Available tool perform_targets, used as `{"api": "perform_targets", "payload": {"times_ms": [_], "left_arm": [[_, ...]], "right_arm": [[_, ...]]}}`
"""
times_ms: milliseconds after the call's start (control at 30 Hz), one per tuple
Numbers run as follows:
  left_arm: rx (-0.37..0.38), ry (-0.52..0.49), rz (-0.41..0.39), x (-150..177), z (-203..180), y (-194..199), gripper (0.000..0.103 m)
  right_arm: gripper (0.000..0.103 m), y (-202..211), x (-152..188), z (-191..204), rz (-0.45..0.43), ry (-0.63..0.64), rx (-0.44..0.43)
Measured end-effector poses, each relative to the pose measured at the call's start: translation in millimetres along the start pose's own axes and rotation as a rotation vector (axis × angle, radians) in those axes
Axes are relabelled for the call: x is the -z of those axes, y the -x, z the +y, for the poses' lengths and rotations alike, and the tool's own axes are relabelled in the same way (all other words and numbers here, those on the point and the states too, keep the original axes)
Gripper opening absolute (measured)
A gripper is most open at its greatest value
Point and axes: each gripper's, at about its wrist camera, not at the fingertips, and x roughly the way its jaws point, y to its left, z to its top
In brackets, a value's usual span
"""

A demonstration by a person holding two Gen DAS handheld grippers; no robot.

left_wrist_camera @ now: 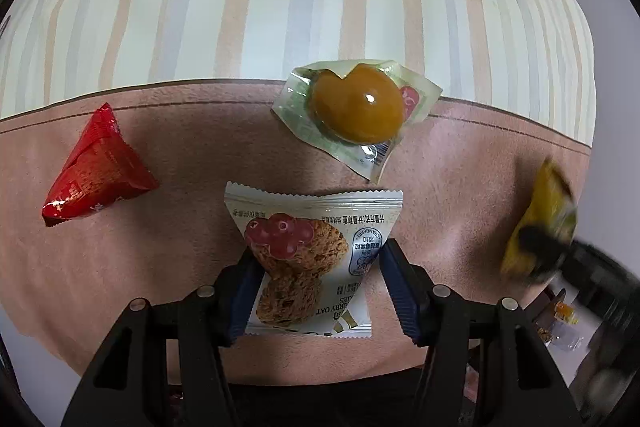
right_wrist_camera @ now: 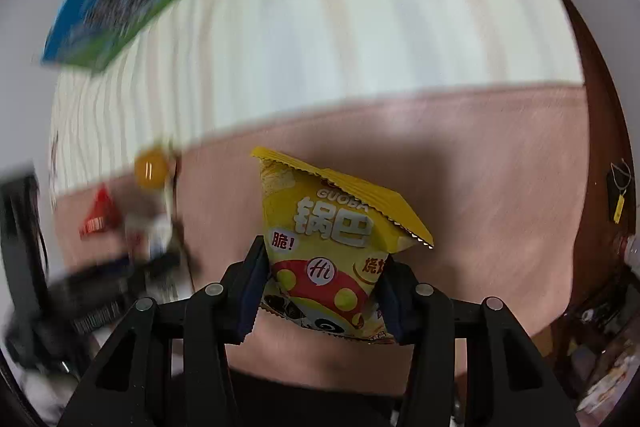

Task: Organize snacks
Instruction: 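Grasp the oat cookie pack with left tool while right tool grasps the yellow Guoba chip bag, then carry both packs into the cardboard box and open both tools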

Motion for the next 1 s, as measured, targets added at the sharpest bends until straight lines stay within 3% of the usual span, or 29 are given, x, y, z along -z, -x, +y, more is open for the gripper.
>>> {"api": "perform_targets", "payload": {"times_ms": [67, 233, 400, 500, 633, 767, 1000], "left_arm": [[-0.005, -0.004, 0.03, 0, -2, -7, 0.057], [-0.038, -0.042, 0.046, 6, -10, -20, 0.057], [-0.052, -0.042, 0.027, 8, -14, -20, 0.054], [-0.054, -0.04, 0.006, 10, -15, -14, 0.046], [-0.034, -0.037, -0.023, 10, -20, 7, 0.045], [-0.007, -0.061, -0.077, 7, -29, 42, 0.045], [0.1, -0.081, -0.208, -30, -42, 135, 0.045]], "right_arm": [[0.053, -7, 12, 4, 0.012, 0.01, 0.018], [0.067, -18, 16, -1, 0.024, -0.036, 0.001], [0.067, -22, 16, 3, 0.013, -0.046, 0.007], [0.055, -22, 19, 8, -0.008, -0.045, 0.04], [0.051, -15, 23, 10, -0.031, -0.032, 0.028], [0.05, 8, 17, 15, -0.057, -0.031, -0.043], [0.05, 93, -38, 51, -0.199, 0.033, -0.183]]}}
